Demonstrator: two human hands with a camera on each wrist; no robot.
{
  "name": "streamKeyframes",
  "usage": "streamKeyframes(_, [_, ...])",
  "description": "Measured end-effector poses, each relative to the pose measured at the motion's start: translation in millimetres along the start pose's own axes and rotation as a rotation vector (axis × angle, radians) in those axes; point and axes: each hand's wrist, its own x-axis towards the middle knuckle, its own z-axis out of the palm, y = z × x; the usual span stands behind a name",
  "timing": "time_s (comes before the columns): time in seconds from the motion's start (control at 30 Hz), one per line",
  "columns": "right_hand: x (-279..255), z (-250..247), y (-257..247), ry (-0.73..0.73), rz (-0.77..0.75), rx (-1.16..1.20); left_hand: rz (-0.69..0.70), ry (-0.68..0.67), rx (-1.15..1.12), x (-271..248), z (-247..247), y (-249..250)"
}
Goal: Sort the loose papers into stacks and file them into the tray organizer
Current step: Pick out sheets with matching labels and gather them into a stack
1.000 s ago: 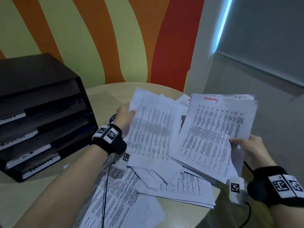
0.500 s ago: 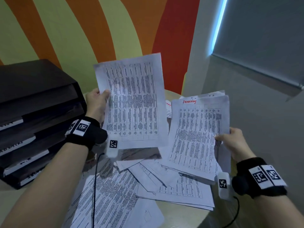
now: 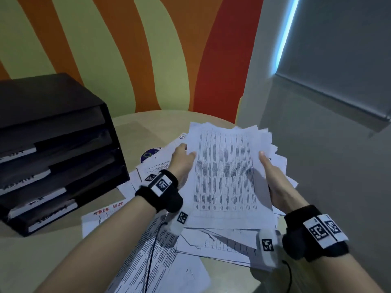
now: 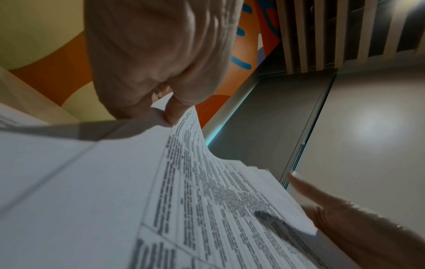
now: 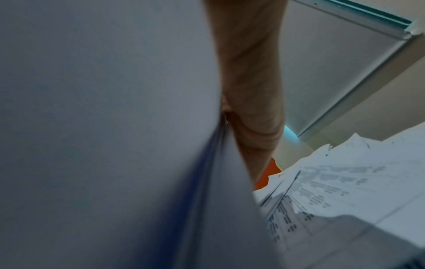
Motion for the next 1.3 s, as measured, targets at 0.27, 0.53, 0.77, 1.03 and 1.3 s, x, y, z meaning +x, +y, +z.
streamKeyframes(0.27, [0,-34,23,0.217,0.021,-0.368,-0.032,-0.101,0.230,7,-35,-15])
streamKeyframes(0.53, [-4,-74,35,0.443,0.091,-0.347,-0.093,-0.128,0.822,23,-97,-35])
streamKeyframes(0.77, [0,-92,37,0.483,0.120,-0.358,-0.179,-0.282,0.997,28,-105,-38])
streamKeyframes(1.03, [1,-101,31,0.516,0.114,-0.349,-0.112,-0.183,1.130,35,-106,-29])
streamKeyframes(1.3, [-1,-93,28,0.516,0.077,-0.292,-0.004,-0.166,1.110,17,-105,-25])
